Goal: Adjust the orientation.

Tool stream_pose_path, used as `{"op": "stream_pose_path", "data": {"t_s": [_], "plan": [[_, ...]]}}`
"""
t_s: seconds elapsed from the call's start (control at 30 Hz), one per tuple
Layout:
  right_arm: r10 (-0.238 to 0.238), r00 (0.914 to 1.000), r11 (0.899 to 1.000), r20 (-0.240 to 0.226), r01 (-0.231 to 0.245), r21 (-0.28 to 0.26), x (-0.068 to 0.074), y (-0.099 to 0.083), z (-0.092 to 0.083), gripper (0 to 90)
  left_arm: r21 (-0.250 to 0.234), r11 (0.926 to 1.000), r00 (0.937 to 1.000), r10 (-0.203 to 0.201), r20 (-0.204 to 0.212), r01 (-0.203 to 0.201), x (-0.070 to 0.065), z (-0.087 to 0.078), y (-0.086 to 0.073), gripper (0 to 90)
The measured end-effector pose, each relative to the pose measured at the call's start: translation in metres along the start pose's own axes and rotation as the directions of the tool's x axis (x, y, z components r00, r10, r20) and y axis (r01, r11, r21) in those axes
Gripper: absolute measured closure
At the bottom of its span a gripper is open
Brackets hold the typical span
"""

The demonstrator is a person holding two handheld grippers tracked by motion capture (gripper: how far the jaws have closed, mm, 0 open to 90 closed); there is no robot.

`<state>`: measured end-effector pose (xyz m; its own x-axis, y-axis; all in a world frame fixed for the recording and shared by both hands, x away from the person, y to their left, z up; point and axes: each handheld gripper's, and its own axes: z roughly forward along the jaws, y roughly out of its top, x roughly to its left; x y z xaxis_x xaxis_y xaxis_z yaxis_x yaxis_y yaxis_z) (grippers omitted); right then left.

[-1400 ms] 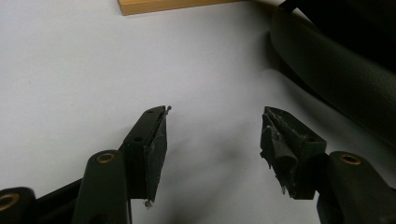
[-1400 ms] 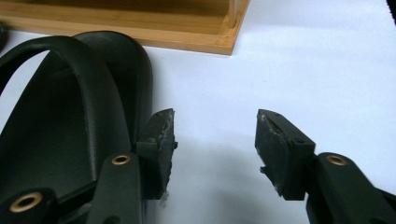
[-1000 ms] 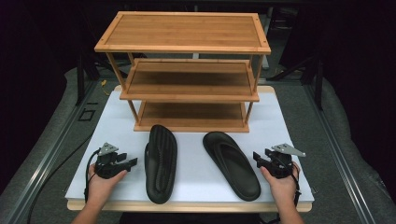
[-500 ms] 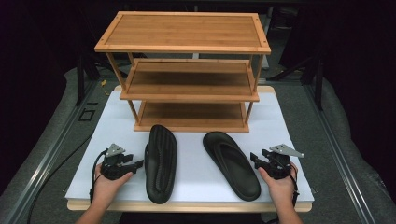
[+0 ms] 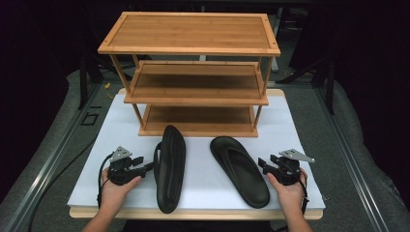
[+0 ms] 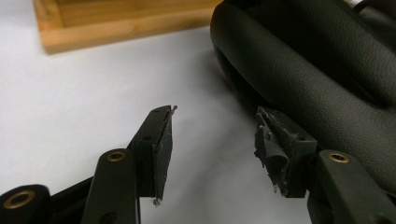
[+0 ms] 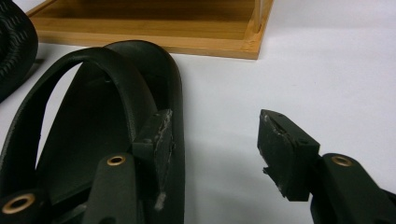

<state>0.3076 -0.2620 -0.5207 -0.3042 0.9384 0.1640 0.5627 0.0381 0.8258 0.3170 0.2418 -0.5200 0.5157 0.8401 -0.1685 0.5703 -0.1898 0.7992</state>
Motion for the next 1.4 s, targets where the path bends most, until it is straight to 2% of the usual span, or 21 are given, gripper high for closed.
{"op": "stream_pose_path", "data": {"t_s": [0.17, 0.47, 0.63, 0.67, 0.73, 0.83, 0.97, 1.03, 1.07, 1.1, 1.13, 1.17, 1.2, 1.27, 1.4], "plan": [[0.010, 1.0000, 1.000, -0.001, -0.010, -0.005, -0.001, 0.000, -0.001, 44.8, -0.018, 0.9998, 0.9996, 0.011, 0.024, -0.011, -0.009, 0.000, 0.008, 45.1], [0.025, 0.9997, 1.000, -0.003, -0.025, -0.010, -0.002, 0.000, -0.002, 44.8, -0.002, 0.9978, 0.9965, 0.067, 0.050, -0.067, -0.031, 0.012, 0.019, 43.0], [0.030, 0.9995, 0.999, -0.001, -0.030, -0.016, -0.003, 0.000, -0.003, 44.7, 0.019, 0.9981, 0.9981, 0.059, 0.015, -0.059, -0.036, 0.022, 0.021, 41.9], [0.033, 0.9995, 0.999, -0.002, -0.033, -0.016, -0.003, 0.000, -0.003, 44.8, 0.019, 0.9987, 0.9988, 0.046, 0.013, -0.047, -0.038, 0.025, 0.022, 41.7], [0.031, 0.9995, 0.999, -0.002, -0.031, -0.016, -0.003, 0.000, -0.003, 44.8, 0.016, 0.9992, 0.9991, 0.037, 0.020, -0.037, -0.039, 0.025, 0.024, 41.3], [0.031, 0.9995, 0.999, -0.005, -0.031, -0.015, -0.003, 0.000, -0.003, 44.8, -0.009, 0.9995, 0.9993, 0.030, 0.021, -0.030, -0.047, 0.026, 0.030, 40.5], [0.032, 0.9995, 0.999, -0.007, -0.032, -0.015, -0.003, 0.000, -0.003, 44.8, 0.000, 0.9995, 0.9993, 0.031, 0.021, -0.031, -0.056, 0.034, 0.035, 42.0], [0.036, 0.9993, 0.999, -0.006, -0.037, -0.016, -0.003, 0.001, -0.004, 44.7, 0.003, 0.9996, 0.9991, 0.030, 0.030, -0.030, -0.060, 0.038, 0.034, 44.1], [0.036, 0.9993, 0.999, -0.006, -0.037, -0.016, -0.003, 0.001, -0.004, 44.7, 0.020, 0.9990, 0.9989, 0.039, 0.027, -0.040, -0.062, 0.040, 0.034, 44.1], [0.036, 0.9993, 0.999, -0.009, -0.037, -0.019, -0.004, 0.001, -0.004, 44.8, 0.055, 0.9964, 0.9973, 0.063, 0.036, -0.065, -0.066, 0.046, 0.031, 49.6], [0.036, 0.9993, 0.999, -0.008, -0.036, -0.019, -0.005, 0.001, -0.004, 44.8, 0.055, 0.9964, 0.9973, 0.063, 0.036, -0.065, -0.066, 0.046, 0.031, 51.7], [0.038, 0.9992, 0.999, -0.009, -0.039, -0.019, -0.005, 0.001, -0.004, 44.7, 0.087, 0.9908, 0.9936, 0.099, 0.055, -0.103, -0.069, 0.052, 0.027, 52.8], [0.038, 0.9992, 0.999, -0.009, -0.039, -0.019, -0.005, 0.001, -0.004, 44.7, 0.087, 0.9908, 0.9936, 0.099, 0.055, -0.103, -0.069, 0.052, 0.027, 53.1], [0.046, 0.9989, 0.999, -0.007, -0.046, -0.020, -0.006, 0.001, -0.004, 44.8, 0.067, 0.9947, 0.9938, 0.072, 0.085, -0.078, -0.071, 0.053, 0.024, 52.6], [0.047, 0.9988, 0.999, -0.013, -0.047, -0.025, -0.006, 0.001, -0.005, 44.8, 0.052, 0.9961, 0.9933, 0.066, 0.094, -0.071, -0.074, 0.050, 0.024, 51.0]]}}
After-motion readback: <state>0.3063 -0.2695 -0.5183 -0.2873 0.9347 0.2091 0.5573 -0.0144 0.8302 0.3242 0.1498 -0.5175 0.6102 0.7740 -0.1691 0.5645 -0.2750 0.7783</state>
